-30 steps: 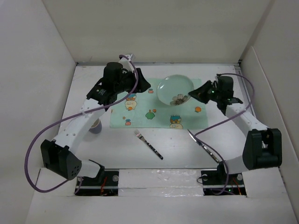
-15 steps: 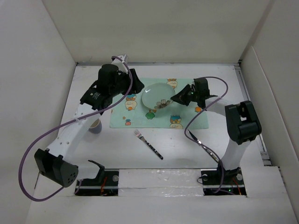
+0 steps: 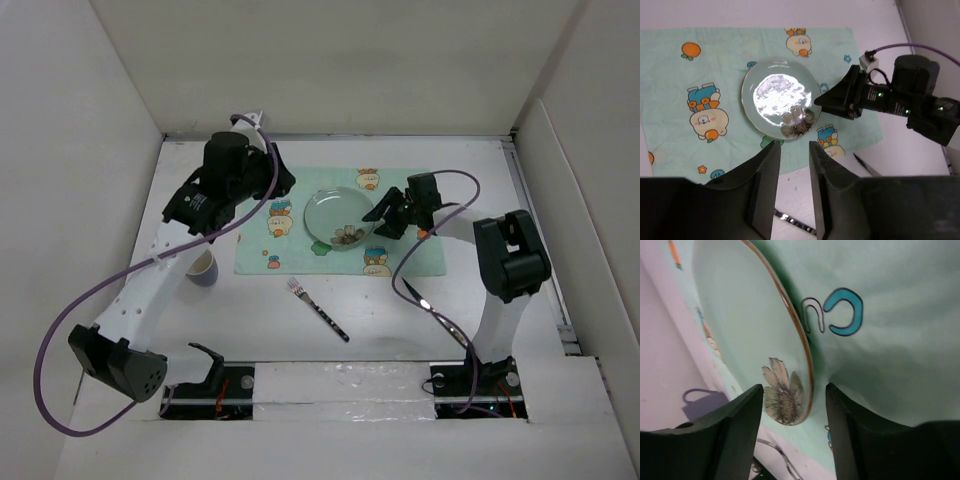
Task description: Set the dinner table for one person
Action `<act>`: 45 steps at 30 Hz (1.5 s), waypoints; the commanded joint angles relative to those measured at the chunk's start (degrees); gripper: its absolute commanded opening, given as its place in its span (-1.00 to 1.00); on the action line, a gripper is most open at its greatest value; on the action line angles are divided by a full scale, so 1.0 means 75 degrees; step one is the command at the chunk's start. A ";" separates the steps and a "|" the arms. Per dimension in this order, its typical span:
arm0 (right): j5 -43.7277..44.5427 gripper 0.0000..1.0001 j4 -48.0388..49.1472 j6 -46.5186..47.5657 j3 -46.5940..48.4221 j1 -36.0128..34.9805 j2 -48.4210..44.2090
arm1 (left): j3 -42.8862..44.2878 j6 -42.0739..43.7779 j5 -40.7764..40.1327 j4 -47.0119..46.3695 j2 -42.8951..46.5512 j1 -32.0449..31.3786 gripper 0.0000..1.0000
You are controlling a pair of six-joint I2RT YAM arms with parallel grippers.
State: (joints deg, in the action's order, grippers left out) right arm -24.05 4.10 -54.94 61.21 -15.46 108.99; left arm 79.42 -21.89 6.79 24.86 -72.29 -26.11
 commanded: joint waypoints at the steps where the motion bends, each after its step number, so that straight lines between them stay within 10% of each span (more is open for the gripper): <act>1: 0.0732 0.24 -0.1351 0.1098 0.1036 -0.0106 -0.0504 | 0.1277 0.0176 -0.0389 0.0129 0.0042 0.0047 -0.54; 3: 0.1386 0.30 -0.2441 0.1673 0.1481 -0.0176 -0.0784 | 0.1992 0.0142 -0.0692 0.0421 -0.0145 0.0047 -1.00; 8: 0.1696 0.34 -0.3241 0.2566 0.1706 -0.0106 -0.1745 | 0.2442 -0.0186 -0.1208 0.0587 0.0238 0.0047 -1.00; 9: 0.1579 0.04 -0.3242 0.2695 0.1671 -0.0106 -0.1944 | 0.2419 -0.0372 -0.1395 0.0611 0.0333 0.0047 -1.00; 12: 0.1240 -0.97 -0.2938 0.2884 0.1413 -0.0480 -0.2589 | 0.2279 -0.0806 -0.1863 0.0786 0.0790 0.0047 -0.74; 16: 0.1004 -1.00 -0.2574 0.2767 0.1751 -0.1767 -0.2451 | 0.2371 -0.1275 -0.1983 0.1090 0.1212 0.0047 -0.24; 22: 0.1425 -1.00 -0.2749 0.2755 0.3999 -0.3726 -0.0800 | 0.3365 -0.1336 -0.2217 0.1548 0.1553 0.0047 -0.09; 30: 0.1412 0.56 -0.3884 0.2989 0.7620 -0.5015 0.1848 | 0.2398 -0.1628 -0.1422 0.1373 0.2349 0.0047 -0.04; 45: 0.1578 0.78 -0.3735 0.1701 1.1386 -0.5942 0.5470 | 0.1235 -0.1312 -0.0331 0.2040 0.2748 0.0047 -0.02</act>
State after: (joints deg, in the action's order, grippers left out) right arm -12.27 -27.40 -38.87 143.24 -60.34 148.77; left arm 88.36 -33.43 2.63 40.58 -53.12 -25.87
